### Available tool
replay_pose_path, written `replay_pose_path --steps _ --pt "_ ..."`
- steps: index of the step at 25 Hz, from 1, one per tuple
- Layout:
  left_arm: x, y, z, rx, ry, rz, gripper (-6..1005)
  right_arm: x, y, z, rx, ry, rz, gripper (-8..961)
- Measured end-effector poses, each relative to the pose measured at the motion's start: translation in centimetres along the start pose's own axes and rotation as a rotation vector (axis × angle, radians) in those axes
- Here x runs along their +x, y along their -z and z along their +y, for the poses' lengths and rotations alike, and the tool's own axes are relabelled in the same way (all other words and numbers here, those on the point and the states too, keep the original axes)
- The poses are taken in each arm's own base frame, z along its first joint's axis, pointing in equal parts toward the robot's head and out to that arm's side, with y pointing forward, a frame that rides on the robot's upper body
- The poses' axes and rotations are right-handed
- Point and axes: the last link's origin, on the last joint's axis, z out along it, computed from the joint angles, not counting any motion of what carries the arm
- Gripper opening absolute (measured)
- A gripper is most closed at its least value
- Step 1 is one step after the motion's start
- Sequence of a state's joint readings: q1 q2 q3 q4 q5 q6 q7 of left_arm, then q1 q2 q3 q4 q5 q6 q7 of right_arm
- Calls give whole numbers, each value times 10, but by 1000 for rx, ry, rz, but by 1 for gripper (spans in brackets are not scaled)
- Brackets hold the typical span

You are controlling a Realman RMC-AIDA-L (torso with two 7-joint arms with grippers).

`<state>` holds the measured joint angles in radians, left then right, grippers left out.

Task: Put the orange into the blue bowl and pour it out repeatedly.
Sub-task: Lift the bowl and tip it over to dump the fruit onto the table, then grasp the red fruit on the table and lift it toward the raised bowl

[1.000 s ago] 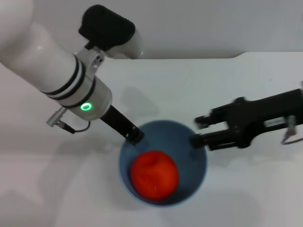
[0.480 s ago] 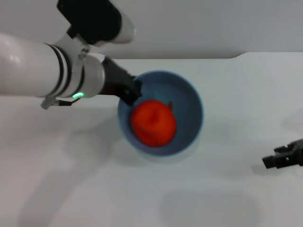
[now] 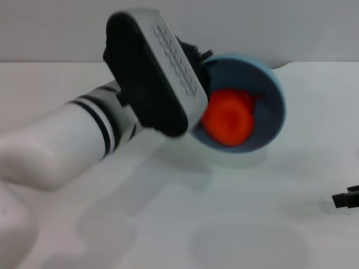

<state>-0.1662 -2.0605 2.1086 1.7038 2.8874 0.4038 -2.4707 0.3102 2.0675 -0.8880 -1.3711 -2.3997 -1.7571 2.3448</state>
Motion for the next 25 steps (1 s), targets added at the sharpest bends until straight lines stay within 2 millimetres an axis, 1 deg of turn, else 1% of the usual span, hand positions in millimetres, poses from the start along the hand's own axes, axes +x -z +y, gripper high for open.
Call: replay_pose_path --steps 2,3,4,5,7,8,9,12,15,22,25 --pt "0 1 12 49 -98 76 -2 3 2 -2 6 -14 -8 523" --pt "-1 1 16 53 -123 87 -1 4 2 -3 7 -18 -9 523" --pt "-4 1 31 69 -223 122 -1 6 3 -4 9 -27 -13 523" --pt "-4 1 31 69 -223 122 -1 6 3 -4 9 -27 -13 522" --pt "-7 4 52 143 -400 196 -1 8 4 -5 9 -36 -13 522" --pt "-7 5 54 165 -434 213 -2 8 4 -5 9 -36 -13 522" --pt "-7 5 54 165 -434 213 -2 9 4 -5 9 -37 -13 522" --pt "-6 6 61 227 -544 256 -2 9 4 -6 11 -40 -15 522" --pt "-7 5 63 233 -576 260 -2 9 4 -6 13 -41 -17 522" --pt "-7 4 60 243 -565 264 -1 9 4 -7 13 -42 -17 521" --pt "-6 4 52 277 -471 263 -1 7 3 -7 13 -40 -23 521"
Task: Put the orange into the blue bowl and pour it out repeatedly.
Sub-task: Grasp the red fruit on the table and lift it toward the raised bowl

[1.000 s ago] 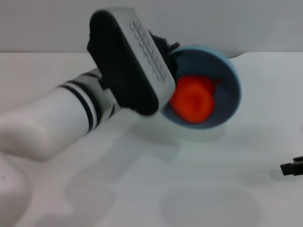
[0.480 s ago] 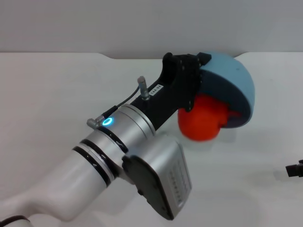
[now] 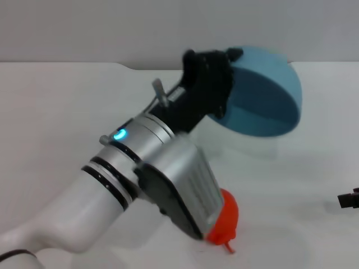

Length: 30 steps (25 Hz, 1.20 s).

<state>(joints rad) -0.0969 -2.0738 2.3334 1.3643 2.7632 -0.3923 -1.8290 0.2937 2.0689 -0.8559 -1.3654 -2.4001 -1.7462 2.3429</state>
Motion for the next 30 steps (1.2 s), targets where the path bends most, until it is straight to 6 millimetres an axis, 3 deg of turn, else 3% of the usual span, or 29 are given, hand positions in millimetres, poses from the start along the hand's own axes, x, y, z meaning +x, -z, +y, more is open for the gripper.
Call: replay_pose_path --steps 6,11,15,18,22,26,30 --pt "-19 -5 -34 72 348 -119 -2 -12 -3 10 -66 81 -94 521" --pt "-61 -2 -64 5 714 -238 -2 -27 -2 29 -227 232 -286 520" --pt "-93 5 -81 -146 998 -301 -2 -31 1 45 -387 400 -518 520" --pt "-109 12 -95 -234 1117 -349 -2 -27 -1 49 -437 503 -617 520" --pt "-127 30 -117 -250 1231 -398 -1 -23 -14 50 -483 500 -610 519" --pt "-131 43 -131 -208 1234 -401 -1 -23 -36 52 -596 393 -695 519" --pt "-130 46 -132 -219 1230 -405 -1 -20 -47 54 -641 364 -765 519"
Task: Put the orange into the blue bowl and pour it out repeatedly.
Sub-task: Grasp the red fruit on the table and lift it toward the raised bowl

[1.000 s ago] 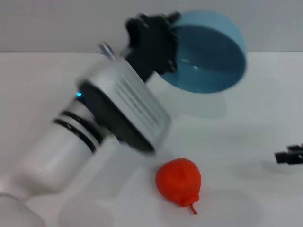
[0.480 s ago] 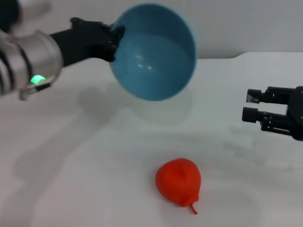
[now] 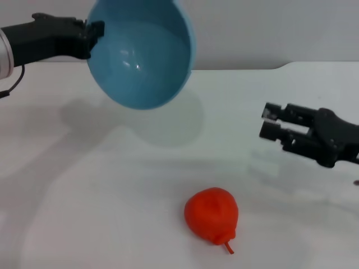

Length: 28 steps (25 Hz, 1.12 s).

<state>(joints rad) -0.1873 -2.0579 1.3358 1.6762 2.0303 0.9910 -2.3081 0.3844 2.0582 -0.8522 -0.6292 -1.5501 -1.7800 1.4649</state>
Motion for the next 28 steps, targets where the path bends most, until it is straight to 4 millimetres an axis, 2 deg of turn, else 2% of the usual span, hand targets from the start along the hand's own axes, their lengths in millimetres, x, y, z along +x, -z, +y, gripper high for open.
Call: replay_pose_path --steps 3,6,10,16,22,28 --pt "-3 2 -1 -17 15 -37 -1 0 -4 1 -9 13 96 519" --pt "-9 6 -7 -11 50 -110 -1 -8 -15 -4 -5 -4 246 518" --pt "-17 15 -15 -6 91 -231 -2 -15 -23 -5 6 2 341 518" --pt "-34 27 -21 19 135 -446 -2 -30 -40 -7 112 92 671 517" --pt "-46 31 -18 26 173 -592 -1 -34 -76 -4 178 200 998 516" --pt "-55 31 -16 39 184 -618 -2 -18 -109 0 128 289 1070 515"
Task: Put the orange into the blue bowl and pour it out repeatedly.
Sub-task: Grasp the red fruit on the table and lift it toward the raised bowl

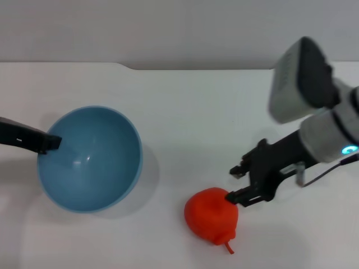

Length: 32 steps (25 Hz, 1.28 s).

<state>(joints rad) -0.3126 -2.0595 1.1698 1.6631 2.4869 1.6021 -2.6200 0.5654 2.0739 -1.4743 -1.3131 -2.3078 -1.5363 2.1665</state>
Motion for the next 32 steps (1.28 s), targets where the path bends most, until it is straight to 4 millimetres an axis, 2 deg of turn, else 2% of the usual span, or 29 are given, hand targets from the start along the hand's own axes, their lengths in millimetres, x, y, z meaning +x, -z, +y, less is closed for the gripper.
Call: replay_pose_path --steps 6,17,21,26,32 --pt "-3 -4 3 -3 -5 -4 -1 -3 -24 6 -19 -26 4 514" --pt "4 -9 11 -10 -42 2 -2 11 -46 4 -64 -116 5 513" --pt "7 -11 13 -16 -47 0 -1 16 -58 5 -71 -121 42 512" --pt "9 -13 15 -23 -53 -8 -1 16 -62 5 -46 -98 41 511" --pt "9 -14 18 -28 -65 -16 -2 18 -47 2 -9 -117 -25 310"
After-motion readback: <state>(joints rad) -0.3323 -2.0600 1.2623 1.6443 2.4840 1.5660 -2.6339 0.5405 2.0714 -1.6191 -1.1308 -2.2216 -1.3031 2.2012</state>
